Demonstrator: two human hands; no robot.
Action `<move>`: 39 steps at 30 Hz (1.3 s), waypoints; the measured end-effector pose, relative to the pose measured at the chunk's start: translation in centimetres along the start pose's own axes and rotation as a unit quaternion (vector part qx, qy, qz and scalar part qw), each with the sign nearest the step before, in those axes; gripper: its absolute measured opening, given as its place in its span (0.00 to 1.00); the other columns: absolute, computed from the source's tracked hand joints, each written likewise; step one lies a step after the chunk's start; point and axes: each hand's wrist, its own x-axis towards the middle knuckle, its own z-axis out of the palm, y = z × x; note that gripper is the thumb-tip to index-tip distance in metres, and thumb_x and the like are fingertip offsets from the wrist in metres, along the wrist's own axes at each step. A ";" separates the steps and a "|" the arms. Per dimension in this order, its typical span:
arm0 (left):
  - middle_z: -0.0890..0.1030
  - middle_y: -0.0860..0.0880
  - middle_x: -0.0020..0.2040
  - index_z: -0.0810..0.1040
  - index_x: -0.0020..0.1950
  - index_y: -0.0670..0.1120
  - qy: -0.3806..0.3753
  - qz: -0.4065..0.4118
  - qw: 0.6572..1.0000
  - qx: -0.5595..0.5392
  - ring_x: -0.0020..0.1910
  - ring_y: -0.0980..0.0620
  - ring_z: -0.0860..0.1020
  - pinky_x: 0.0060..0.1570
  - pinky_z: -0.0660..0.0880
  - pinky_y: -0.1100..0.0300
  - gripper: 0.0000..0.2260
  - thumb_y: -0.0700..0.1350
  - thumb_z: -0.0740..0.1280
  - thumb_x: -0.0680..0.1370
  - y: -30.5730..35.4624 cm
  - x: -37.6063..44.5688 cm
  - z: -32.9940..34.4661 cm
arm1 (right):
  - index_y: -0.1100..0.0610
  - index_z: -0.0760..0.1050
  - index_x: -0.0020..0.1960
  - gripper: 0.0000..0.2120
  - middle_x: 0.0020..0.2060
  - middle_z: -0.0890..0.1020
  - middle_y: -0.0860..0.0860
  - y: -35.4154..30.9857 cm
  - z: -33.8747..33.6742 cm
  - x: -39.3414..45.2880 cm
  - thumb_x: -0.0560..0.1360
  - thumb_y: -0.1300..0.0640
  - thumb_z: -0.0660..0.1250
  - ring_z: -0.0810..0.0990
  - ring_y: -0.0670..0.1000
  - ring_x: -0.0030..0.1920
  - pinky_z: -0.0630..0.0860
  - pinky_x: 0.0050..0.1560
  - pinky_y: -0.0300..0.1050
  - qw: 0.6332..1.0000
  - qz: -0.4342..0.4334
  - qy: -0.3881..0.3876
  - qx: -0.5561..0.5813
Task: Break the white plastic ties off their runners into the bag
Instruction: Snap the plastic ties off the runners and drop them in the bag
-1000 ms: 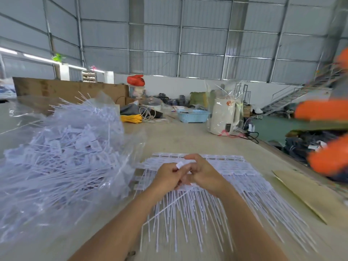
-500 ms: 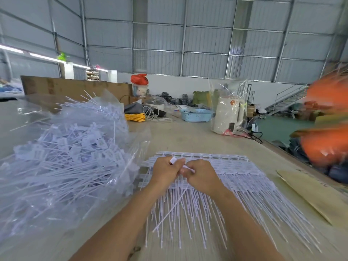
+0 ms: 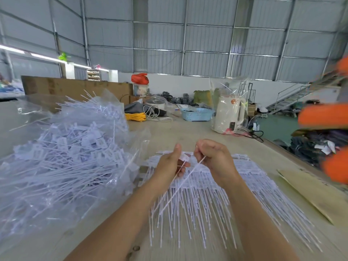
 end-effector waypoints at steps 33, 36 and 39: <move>0.82 0.45 0.46 0.77 0.51 0.50 0.149 0.113 0.813 0.552 0.46 0.44 0.78 0.46 0.73 0.56 0.10 0.36 0.62 0.78 10.0 -4.8 -16.1 | 0.54 0.77 0.46 0.06 0.41 0.79 0.52 3.4 -1.0 0.8 0.78 0.53 0.63 0.78 0.49 0.37 0.75 0.39 0.43 0.966 0.000 0.191 -0.172; 0.74 0.43 0.62 0.78 0.60 0.52 0.148 0.053 0.724 0.671 0.62 0.40 0.71 0.62 0.69 0.47 0.12 0.41 0.65 0.78 9.5 -5.1 -15.8 | 0.56 0.76 0.57 0.11 0.52 0.79 0.52 4.8 -1.8 0.8 0.78 0.52 0.63 0.77 0.53 0.53 0.73 0.52 0.47 0.896 0.011 0.137 -0.422; 0.73 0.37 0.61 0.78 0.60 0.40 0.268 0.316 0.706 0.574 0.60 0.35 0.71 0.63 0.68 0.45 0.13 0.36 0.67 0.75 10.9 -6.2 -12.5 | 0.51 0.66 0.70 0.22 0.69 0.69 0.50 5.9 -2.5 0.6 0.78 0.45 0.60 0.64 0.51 0.70 0.65 0.66 0.54 0.797 0.060 0.032 -0.600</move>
